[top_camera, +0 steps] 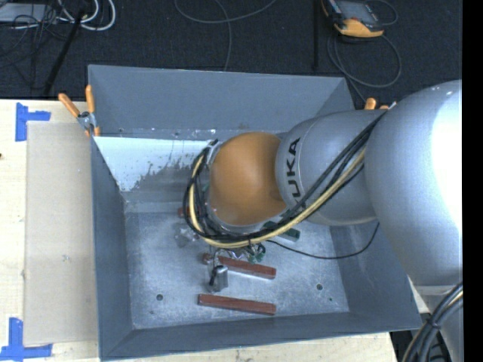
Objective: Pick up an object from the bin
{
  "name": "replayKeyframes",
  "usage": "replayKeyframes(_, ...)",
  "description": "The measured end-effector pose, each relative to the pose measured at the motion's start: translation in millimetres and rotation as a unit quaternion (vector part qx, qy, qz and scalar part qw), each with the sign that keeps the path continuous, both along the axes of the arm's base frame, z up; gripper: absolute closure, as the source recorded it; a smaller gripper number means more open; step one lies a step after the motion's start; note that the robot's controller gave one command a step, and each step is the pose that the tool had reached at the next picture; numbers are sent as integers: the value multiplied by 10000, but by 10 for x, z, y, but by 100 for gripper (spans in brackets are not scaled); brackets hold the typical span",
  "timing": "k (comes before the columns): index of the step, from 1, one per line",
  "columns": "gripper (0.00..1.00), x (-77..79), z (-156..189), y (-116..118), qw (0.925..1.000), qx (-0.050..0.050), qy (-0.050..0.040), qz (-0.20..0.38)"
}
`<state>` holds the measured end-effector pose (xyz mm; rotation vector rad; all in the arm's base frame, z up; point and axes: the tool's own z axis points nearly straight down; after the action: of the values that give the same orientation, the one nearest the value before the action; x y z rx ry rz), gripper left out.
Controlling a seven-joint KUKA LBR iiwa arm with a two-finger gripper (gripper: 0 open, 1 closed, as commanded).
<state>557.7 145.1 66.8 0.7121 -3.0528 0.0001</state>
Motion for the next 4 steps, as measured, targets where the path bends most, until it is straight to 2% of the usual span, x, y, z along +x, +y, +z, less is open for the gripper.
replayKeyframes(1,0,24,37,-830,9982,-5,-20,598)
replayKeyframes(2,100,21,38,-789,9982,16,-23,600)
replayKeyframes(3,0,20,37,-788,9982,16,-22,596)
replayKeyframes(4,100,20,37,-787,9982,16,-22,593)
